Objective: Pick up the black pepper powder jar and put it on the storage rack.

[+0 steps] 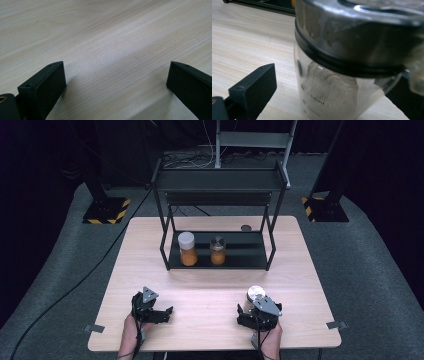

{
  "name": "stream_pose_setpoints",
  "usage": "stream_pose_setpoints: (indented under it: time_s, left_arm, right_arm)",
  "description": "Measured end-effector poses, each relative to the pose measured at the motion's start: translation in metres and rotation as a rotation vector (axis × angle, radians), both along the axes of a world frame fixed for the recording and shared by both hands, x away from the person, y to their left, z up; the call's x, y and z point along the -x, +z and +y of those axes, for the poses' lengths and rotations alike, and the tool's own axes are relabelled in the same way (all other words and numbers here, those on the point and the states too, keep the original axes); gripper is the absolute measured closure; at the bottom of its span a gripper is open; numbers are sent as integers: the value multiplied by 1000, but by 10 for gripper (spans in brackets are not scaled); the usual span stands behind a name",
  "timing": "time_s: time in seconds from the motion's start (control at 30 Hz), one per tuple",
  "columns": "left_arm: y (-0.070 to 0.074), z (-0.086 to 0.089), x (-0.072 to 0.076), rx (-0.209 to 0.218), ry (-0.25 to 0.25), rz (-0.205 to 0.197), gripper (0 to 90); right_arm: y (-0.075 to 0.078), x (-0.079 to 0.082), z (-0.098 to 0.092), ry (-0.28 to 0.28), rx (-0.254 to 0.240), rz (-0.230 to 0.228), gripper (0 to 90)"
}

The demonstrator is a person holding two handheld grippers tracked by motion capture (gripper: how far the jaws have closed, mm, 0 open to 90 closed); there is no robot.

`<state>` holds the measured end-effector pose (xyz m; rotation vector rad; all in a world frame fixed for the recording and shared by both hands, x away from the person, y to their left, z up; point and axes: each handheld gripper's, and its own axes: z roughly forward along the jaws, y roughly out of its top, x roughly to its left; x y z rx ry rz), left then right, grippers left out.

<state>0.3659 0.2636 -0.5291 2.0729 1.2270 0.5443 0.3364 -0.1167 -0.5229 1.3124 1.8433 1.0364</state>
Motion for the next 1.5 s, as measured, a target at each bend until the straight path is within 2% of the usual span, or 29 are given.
stream_pose_setpoints:
  time_s: [0.1,0.27,0.37,0.5,0.6,1.5]
  left_arm:
    - [0,0,0,1,-1,2,21]
    - [0,0,0,2,-1,4,21]
    - [0,1,0,3,-1,6,21]
    - [0,1,-1,3,-1,6,21]
    - [0,1,-1,5,-1,9,21]
    - [0,1,-1,5,-1,8,21]
  right_arm:
    - [0,0,0,6,-2,0,45]
    - [0,1,-3,-22,-24,-13,190]
    - [0,1,-3,-22,-28,-4,220]
    - [0,-1,-1,-17,1,12,248]
    - [0,0,-3,-28,-27,5,293]
    - [1,1,-5,-17,-40,-3,301]
